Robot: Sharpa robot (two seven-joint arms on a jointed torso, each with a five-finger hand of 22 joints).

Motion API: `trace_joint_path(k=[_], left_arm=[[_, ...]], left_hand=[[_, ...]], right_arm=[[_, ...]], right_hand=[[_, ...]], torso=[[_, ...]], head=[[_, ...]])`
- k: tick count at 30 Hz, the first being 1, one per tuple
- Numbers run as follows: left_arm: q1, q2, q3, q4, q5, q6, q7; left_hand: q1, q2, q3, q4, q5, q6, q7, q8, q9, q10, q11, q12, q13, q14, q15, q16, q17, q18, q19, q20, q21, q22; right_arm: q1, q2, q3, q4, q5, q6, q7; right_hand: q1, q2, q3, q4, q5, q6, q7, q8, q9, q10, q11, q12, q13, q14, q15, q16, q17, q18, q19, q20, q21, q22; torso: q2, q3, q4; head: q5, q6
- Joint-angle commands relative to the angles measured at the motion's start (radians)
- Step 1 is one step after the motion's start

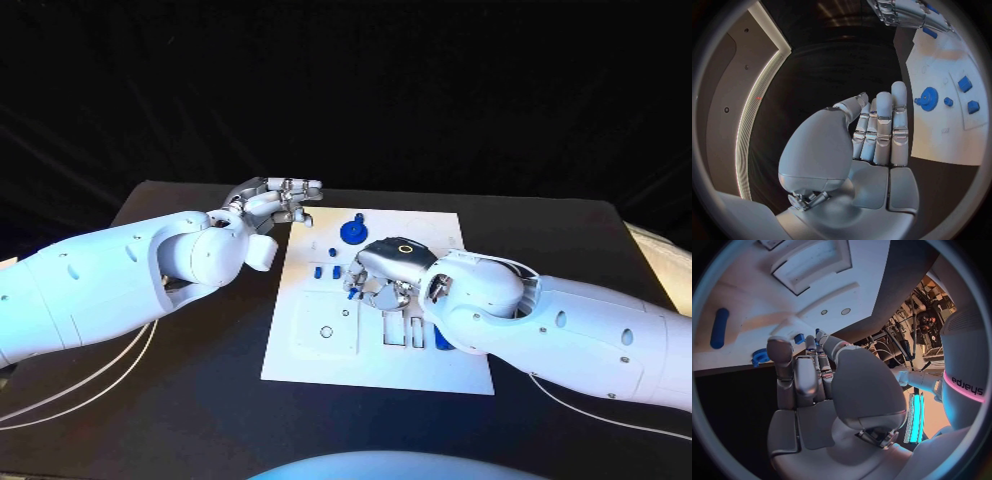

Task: Assemble the parts on the task board

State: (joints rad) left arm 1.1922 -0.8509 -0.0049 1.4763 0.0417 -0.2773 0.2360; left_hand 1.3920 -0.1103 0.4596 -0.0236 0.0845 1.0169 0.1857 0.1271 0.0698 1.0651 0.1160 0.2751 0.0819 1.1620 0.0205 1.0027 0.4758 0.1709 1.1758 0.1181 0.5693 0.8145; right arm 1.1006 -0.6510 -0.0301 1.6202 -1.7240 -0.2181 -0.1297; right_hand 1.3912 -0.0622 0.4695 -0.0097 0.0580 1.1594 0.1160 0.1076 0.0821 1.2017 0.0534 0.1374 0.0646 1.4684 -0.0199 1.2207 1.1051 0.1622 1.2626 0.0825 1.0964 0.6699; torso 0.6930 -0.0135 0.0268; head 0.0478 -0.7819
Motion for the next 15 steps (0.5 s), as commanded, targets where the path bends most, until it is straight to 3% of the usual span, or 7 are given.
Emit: trace_joint_path(k=[1, 15], left_arm=[[-0.001, 0.003, 0.001, 0.007, -0.009, 0.016, 0.007], [-0.001, 0.004, 0.001, 0.011, -0.011, 0.02, 0.005]], left_hand=[[0.002, 0.005, 0.0, -0.006, 0.005, -0.001, 0.005, 0.0, -0.001, -0.007, -0.002, 0.005, -0.001, 0.006, 0.002, 0.003, -0.001, 0.012, 0.004, 0.0, -0.003, -0.001], [0.001, 0.005, 0.0, -0.006, 0.005, -0.002, 0.005, 0.0, -0.001, -0.008, -0.002, 0.005, -0.001, 0.006, 0.002, 0.004, -0.002, 0.012, 0.004, 0.001, -0.004, -0.002]], right_arm=[[-0.011, 0.012, -0.001, -0.011, -0.025, 0.039, 0.007], [-0.024, 0.037, -0.004, -0.037, -0.006, 0.066, 0.008]], right_hand=[[-0.01, 0.002, 0.007, 0.0, 0.003, 0.0, 0.006, -0.003, 0.001, 0.001, 0.007, -0.004, 0.0, 0.031, -0.003, 0.004, 0.001, -0.011, 0.005, -0.002, 0.005, 0.001], [-0.011, 0.002, 0.008, -0.001, 0.002, -0.001, 0.008, -0.004, 0.001, 0.001, 0.008, -0.006, 0.0, 0.031, -0.003, 0.005, 0.003, -0.011, 0.005, -0.002, 0.006, 0.001]], torso=[[0.0, 0.0, -0.0002], [0.0, 0.001, 0.0006]], head=[[0.007, -0.006], [0.013, -0.015]])
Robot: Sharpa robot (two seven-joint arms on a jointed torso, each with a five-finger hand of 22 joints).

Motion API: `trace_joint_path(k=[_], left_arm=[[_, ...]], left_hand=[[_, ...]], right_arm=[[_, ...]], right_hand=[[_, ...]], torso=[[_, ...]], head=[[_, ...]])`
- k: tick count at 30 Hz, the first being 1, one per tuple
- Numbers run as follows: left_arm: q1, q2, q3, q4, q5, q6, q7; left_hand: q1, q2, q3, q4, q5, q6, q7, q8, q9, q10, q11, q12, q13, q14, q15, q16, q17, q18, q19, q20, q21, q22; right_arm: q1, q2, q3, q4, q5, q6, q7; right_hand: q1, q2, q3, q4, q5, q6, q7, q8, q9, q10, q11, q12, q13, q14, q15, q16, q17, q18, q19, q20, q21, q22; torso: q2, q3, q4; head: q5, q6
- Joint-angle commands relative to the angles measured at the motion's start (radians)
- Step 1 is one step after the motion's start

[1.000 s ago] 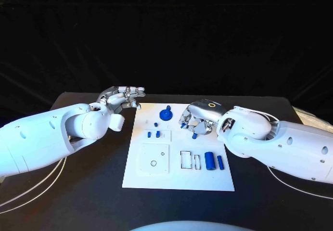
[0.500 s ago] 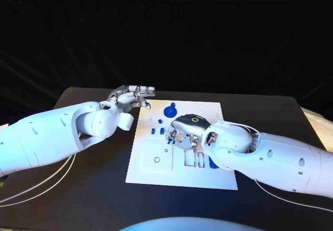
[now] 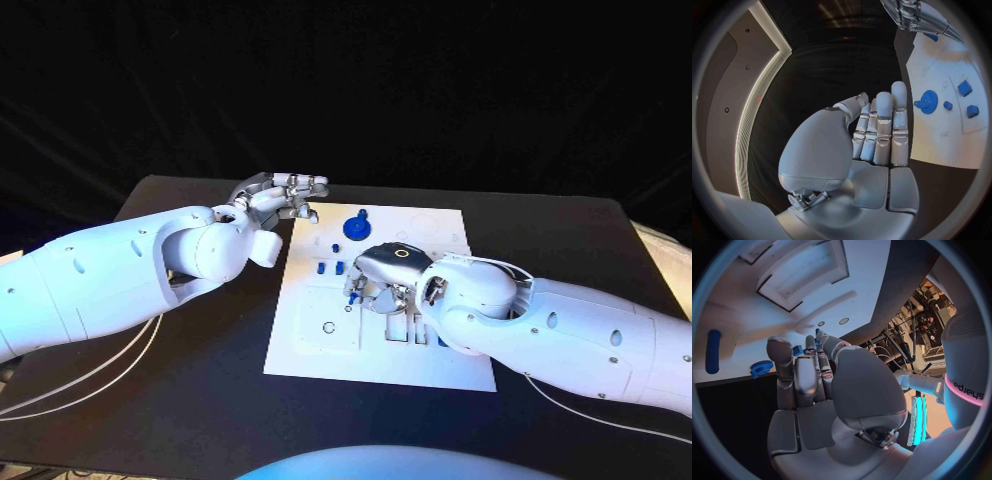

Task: Assemble the parts on the task board

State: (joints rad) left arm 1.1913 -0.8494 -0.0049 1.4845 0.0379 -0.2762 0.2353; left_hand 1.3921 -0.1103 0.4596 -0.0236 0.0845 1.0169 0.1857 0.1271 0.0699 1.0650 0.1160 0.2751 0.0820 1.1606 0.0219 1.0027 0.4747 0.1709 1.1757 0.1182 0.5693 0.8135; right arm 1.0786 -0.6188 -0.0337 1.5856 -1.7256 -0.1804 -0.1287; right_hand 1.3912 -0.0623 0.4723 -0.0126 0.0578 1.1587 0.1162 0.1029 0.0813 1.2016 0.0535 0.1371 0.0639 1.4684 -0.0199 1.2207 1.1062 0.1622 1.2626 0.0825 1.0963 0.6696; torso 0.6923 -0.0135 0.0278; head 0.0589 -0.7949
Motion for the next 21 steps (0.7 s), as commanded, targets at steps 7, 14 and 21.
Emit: trace_joint_path(k=[7, 14, 21], left_arm=[[0.0, 0.004, 0.001, 0.002, -0.007, 0.022, 0.003], [0.0, 0.005, 0.001, 0.0, -0.011, 0.025, -0.001], [0.0, 0.005, 0.001, -0.003, -0.012, 0.025, -0.004]], left_hand=[[0.0, 0.004, -0.001, -0.005, 0.005, -0.004, 0.006, 0.0, -0.001, -0.01, -0.001, 0.006, -0.002, 0.007, 0.001, 0.004, -0.002, 0.012, 0.004, 0.001, -0.004, -0.001], [0.0, 0.004, -0.001, -0.005, 0.005, -0.004, 0.006, 0.0, -0.001, -0.01, -0.001, 0.006, -0.002, 0.007, 0.001, 0.004, -0.002, 0.012, 0.004, 0.001, -0.004, -0.001], [0.0, 0.004, -0.001, -0.005, 0.005, -0.004, 0.006, 0.0, -0.001, -0.01, -0.001, 0.006, -0.002, 0.007, 0.001, 0.004, -0.002, 0.012, 0.004, 0.001, -0.004, -0.001]], right_arm=[[-0.004, 0.019, -0.001, -0.016, -0.013, 0.032, 0.009], [-0.006, 0.024, -0.002, -0.018, -0.015, 0.046, 0.012], [-0.006, 0.024, -0.002, -0.017, -0.015, 0.057, 0.012]], right_hand=[[-0.011, 0.002, 0.006, 0.002, 0.002, 0.0, 0.008, 0.001, 0.002, 0.001, 0.008, -0.006, 0.001, 0.031, -0.003, 0.005, 0.002, -0.011, 0.005, -0.002, 0.006, 0.002], [-0.012, 0.002, 0.007, 0.001, 0.002, -0.001, 0.008, 0.0, 0.002, 0.001, 0.008, -0.007, 0.001, 0.031, -0.003, 0.006, 0.003, -0.011, 0.005, -0.002, 0.006, 0.002], [-0.012, 0.002, 0.007, 0.001, 0.002, 0.0, 0.008, 0.0, 0.002, 0.001, 0.008, -0.007, 0.001, 0.031, -0.003, 0.006, 0.002, -0.011, 0.005, -0.002, 0.006, 0.002]], torso=[[0.0, 0.0007, -0.0004], [0.0, 0.0007, -0.0011], [0.0, 0.0007, -0.0008]], head=[[0.002, -0.003], [0.004, -0.006], [0.005, -0.008]])
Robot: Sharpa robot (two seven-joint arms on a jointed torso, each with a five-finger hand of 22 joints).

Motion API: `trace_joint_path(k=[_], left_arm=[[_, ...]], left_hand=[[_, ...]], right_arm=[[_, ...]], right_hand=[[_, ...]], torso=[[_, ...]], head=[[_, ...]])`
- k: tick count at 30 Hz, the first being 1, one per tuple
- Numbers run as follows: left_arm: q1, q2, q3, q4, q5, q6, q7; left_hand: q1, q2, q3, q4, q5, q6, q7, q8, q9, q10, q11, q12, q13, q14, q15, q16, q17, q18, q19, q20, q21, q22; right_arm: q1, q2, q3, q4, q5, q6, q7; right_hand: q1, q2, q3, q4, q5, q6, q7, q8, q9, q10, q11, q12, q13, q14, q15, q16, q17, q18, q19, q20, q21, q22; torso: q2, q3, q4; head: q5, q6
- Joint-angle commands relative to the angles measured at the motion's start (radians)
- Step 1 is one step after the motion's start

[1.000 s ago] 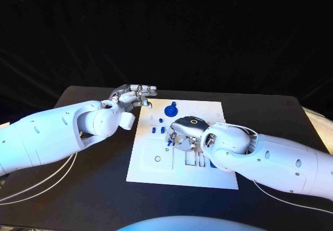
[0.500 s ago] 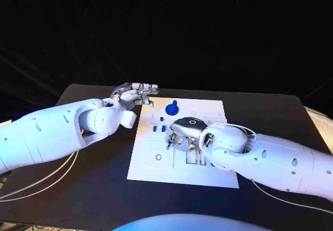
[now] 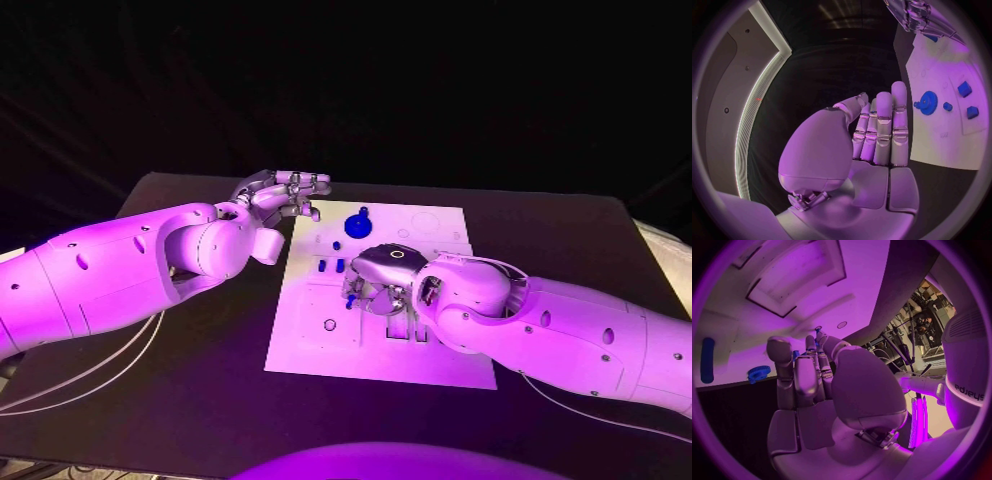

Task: Assemble the parts on the task board

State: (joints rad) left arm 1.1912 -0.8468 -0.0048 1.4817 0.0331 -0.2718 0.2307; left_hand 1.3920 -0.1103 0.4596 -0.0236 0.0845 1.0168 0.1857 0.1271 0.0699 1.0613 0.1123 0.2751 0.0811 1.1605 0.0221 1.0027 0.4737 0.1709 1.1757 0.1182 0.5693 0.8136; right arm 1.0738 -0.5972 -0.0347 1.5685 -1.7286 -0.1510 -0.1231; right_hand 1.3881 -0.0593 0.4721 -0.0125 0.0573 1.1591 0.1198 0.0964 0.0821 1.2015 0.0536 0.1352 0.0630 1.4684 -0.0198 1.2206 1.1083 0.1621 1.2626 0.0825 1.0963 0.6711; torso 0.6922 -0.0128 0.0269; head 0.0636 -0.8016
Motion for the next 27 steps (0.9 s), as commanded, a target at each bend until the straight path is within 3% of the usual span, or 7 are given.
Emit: trace_joint_path(k=[1, 15, 27], left_arm=[[0.0, 0.002, 0.001, 0.0, -0.007, 0.021, 0.0], [0.0, 0.004, 0.001, -0.005, -0.008, 0.02, -0.001], [0.0, 0.005, 0.001, -0.004, -0.008, 0.012, 0.003]], left_hand=[[0.0, 0.004, -0.001, -0.005, 0.005, -0.004, 0.006, 0.0, -0.001, -0.006, 0.002, 0.006, -0.001, 0.008, 0.001, 0.004, -0.001, 0.011, 0.004, 0.001, -0.004, -0.001], [-0.001, 0.004, -0.001, -0.005, 0.005, -0.005, 0.006, -0.001, -0.002, -0.008, 0.003, 0.007, -0.002, 0.007, 0.002, 0.004, -0.002, 0.011, 0.004, 0.001, -0.005, -0.002], [-0.001, 0.003, -0.001, -0.007, 0.005, -0.009, 0.007, -0.002, -0.002, -0.011, 0.004, 0.007, -0.002, 0.007, 0.002, 0.004, -0.004, 0.011, 0.004, 0.001, -0.006, -0.003]], right_arm=[[-0.002, 0.002, -0.001, 0.001, -0.013, 0.029, 0.006], [-0.003, 0.004, -0.001, 0.007, -0.03, 0.034, -0.01], [-0.003, 0.026, -0.006, 0.007, -0.11, 0.08, -0.075]], right_hand=[[-0.009, -0.001, 0.007, 0.001, 0.003, -0.001, 0.005, 0.007, 0.001, 0.002, 0.008, -0.005, 0.002, 0.031, -0.003, 0.006, 0.0, -0.011, 0.005, -0.002, 0.006, 0.0], [-0.01, -0.001, 0.007, 0.001, 0.003, -0.001, 0.005, 0.007, 0.001, 0.002, 0.008, -0.005, 0.002, 0.031, -0.002, 0.007, 0.002, -0.012, 0.006, -0.002, 0.007, 0.003], [-0.029, -0.014, 0.005, -0.001, 0.004, -0.003, 0.006, 0.003, 0.002, 0.003, 0.01, -0.014, 0.002, 0.032, 0.0, 0.012, 0.006, -0.013, 0.007, 0.001, 0.013, 0.008]], torso=[[0.0, 0.0, 0.0001], [0.0, -0.0003, -0.0009], [-0.001, -0.0009, -0.0002]], head=[[0.001, -0.002], [0.003, -0.004], [0.002, -0.004]])
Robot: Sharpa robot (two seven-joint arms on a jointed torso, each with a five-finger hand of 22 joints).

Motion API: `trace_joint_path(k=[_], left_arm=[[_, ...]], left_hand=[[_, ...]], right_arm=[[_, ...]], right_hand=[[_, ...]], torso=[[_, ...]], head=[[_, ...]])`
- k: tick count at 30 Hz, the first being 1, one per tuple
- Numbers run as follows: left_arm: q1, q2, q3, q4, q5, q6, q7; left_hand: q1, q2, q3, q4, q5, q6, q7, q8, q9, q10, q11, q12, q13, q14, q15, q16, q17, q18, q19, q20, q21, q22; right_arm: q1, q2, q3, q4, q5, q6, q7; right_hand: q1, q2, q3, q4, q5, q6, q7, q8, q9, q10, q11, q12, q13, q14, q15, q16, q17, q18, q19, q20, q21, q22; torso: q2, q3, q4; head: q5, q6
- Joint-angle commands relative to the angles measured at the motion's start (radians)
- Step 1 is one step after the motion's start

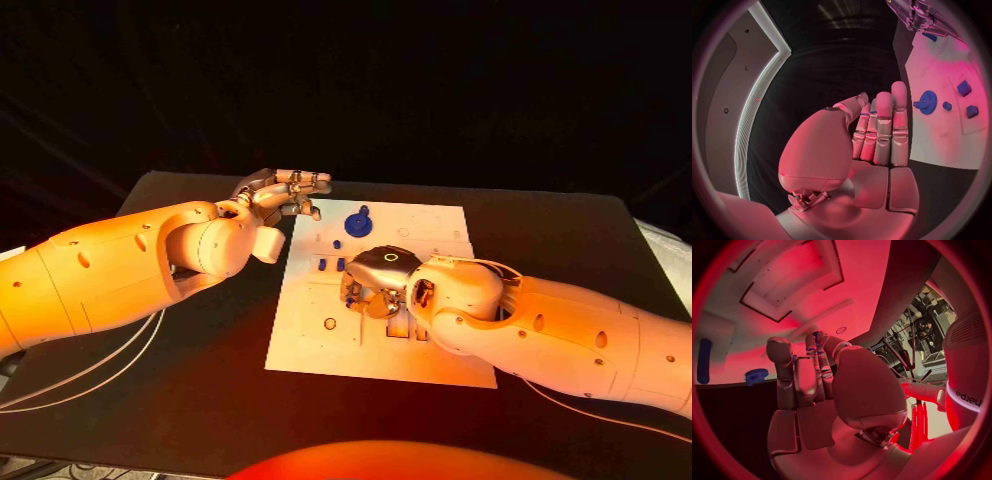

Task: Assemble the parts on the task board

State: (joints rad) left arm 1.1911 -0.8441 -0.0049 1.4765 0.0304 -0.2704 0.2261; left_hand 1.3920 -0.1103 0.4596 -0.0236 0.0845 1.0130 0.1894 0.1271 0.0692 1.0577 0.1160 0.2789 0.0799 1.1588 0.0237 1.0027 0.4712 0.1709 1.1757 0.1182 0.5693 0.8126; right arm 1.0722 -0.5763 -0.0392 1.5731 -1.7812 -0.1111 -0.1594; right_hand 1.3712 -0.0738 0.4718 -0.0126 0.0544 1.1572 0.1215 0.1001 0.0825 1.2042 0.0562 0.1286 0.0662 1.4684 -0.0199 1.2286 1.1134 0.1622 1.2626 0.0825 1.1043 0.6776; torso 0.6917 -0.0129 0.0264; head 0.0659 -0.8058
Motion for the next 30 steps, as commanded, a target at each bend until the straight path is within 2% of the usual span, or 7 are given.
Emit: trace_joint_path(k=[1, 8, 14, 20, 24, 28, 30], left_arm=[[0.0, 0.002, 0.001, 0.001, -0.005, 0.01, 0.008], [0.0, 0.002, 0.001, 0.001, -0.005, 0.01, 0.008], [0.0, 0.001, 0.001, 0.001, -0.005, 0.012, 0.006], [0.0, 0.0, 0.001, 0.0, -0.005, 0.012, 0.005], [0.0, -0.005, 0.001, 0.0, -0.005, 0.011, 0.005], [0.0, -0.007, 0.001, -0.001, -0.005, 0.01, 0.005], [0.0, -0.008, 0.001, 0.0, -0.005, 0.01, 0.005]], left_hand=[[-0.001, 0.003, -0.001, -0.007, 0.005, -0.006, 0.004, -0.002, -0.002, -0.008, 0.0, 0.004, -0.001, 0.009, 0.001, 0.004, -0.002, 0.011, 0.004, 0.001, -0.006, -0.002], [-0.001, 0.002, -0.001, -0.008, 0.005, -0.008, 0.004, -0.003, -0.002, -0.009, 0.001, 0.004, -0.002, 0.009, 0.001, 0.004, -0.003, 0.011, 0.004, 0.001, -0.006, -0.002], [-0.001, 0.002, -0.001, -0.008, 0.005, -0.01, 0.005, -0.003, -0.002, -0.011, 0.001, 0.005, -0.002, 0.009, 0.001, 0.004, -0.004, 0.011, 0.005, 0.002, -0.007, -0.002], [-0.005, 0.003, -0.001, -0.006, 0.005, -0.013, 0.006, -0.003, -0.002, -0.014, 0.003, 0.006, -0.003, 0.008, 0.002, 0.004, -0.005, 0.011, 0.005, 0.003, -0.008, -0.003], [-0.007, 0.003, -0.002, -0.005, 0.005, -0.013, 0.007, -0.003, -0.002, -0.014, 0.003, 0.007, -0.003, 0.008, 0.003, 0.004, -0.006, 0.011, 0.005, 0.003, -0.008, -0.004], [-0.007, 0.003, -0.002, -0.005, 0.005, -0.013, 0.007, -0.003, -0.002, -0.014, 0.003, 0.007, -0.003, 0.008, 0.003, 0.004, -0.006, 0.011, 0.005, 0.003, -0.008, -0.004], [-0.007, 0.003, -0.002, -0.005, 0.005, -0.013, 0.007, -0.003, -0.002, -0.014, 0.003, 0.007, -0.003, 0.008, 0.003, 0.004, -0.006, 0.011, 0.005, 0.003, -0.008, -0.004]], right_arm=[[-0.002, 0.006, -0.002, 0.003, -0.06, 0.041, -0.041], [-0.002, 0.007, -0.005, 0.006, -0.071, 0.019, -0.064], [-0.005, -0.002, -0.006, 0.012, -0.082, -0.04, -0.081], [-0.014, -0.043, -0.003, 0.054, -0.071, -0.098, -0.076], [-0.013, -0.098, 0.011, 0.106, -0.055, -0.144, -0.069], [0.007, -0.165, 0.024, 0.151, 0.001, -0.165, -0.073], [0.037, -0.212, 0.029, 0.16, 0.066, -0.159, -0.078]], right_hand=[[-0.015, 0.0, 0.005, -0.002, 0.007, -0.003, 0.005, -0.003, 0.001, -0.001, 0.008, -0.01, -0.001, 0.032, 0.001, 0.004, 0.001, -0.013, 0.006, 0.001, 0.005, 0.002], [-0.037, -0.045, -0.006, -0.015, 0.017, -0.047, 0.026, -0.03, -0.009, -0.062, 0.03, -0.049, -0.004, 0.028, 0.017, 0.002, -0.004, -0.01, -0.009, 0.011, -0.006, -0.02], [-0.042, -0.078, -0.049, -0.04, 0.016, -0.16, 0.033, -0.038, -0.018, -0.196, 0.051, -0.056, 0.0, -0.001, 0.033, -0.037, -0.054, 0.011, -0.07, 0.026, -0.079, -0.143], [-0.039, -0.073, -0.07, -0.046, 0.019, -0.176, 0.026, -0.033, -0.015, -0.217, 0.052, -0.033, 0.005, -0.017, 0.035, -0.075, -0.106, 0.016, -0.085, 0.028, -0.102, -0.176], [-0.041, -0.069, -0.085, -0.047, 0.029, -0.163, 0.025, -0.025, -0.011, -0.217, 0.049, -0.009, 0.009, -0.017, 0.033, -0.078, -0.113, 0.017, -0.084, 0.027, -0.105, -0.179], [-0.043, -0.061, -0.097, -0.045, 0.038, -0.147, 0.021, -0.02, -0.009, -0.201, 0.042, 0.022, 0.012, -0.01, 0.027, -0.073, -0.109, 0.014, -0.07, 0.025, -0.096, -0.163], [-0.04, -0.053, -0.095, -0.046, 0.046, -0.145, 0.021, -0.022, -0.01, -0.189, 0.037, 0.036, 0.011, 0.001, 0.023, -0.058, -0.093, 0.009, -0.053, 0.023, -0.079, -0.135]], torso=[[0.0, -0.0007, 0.0002], [0.0, -0.0002, 0.0005], [0.0, 0.0001, 0.0003], [0.0, 0.0017, 0.0009], [0.0, 0.0005, -0.0021], [-0.001, 0.0008, -0.0006], [-0.001, 0.0003, -0.0015]], head=[[0.0, 0.0], [0.0, 0.0], [0.0, 0.002], [0.002, 0.005], [0.0, 0.004], [-0.008, 0.009], [-0.015, 0.013]])
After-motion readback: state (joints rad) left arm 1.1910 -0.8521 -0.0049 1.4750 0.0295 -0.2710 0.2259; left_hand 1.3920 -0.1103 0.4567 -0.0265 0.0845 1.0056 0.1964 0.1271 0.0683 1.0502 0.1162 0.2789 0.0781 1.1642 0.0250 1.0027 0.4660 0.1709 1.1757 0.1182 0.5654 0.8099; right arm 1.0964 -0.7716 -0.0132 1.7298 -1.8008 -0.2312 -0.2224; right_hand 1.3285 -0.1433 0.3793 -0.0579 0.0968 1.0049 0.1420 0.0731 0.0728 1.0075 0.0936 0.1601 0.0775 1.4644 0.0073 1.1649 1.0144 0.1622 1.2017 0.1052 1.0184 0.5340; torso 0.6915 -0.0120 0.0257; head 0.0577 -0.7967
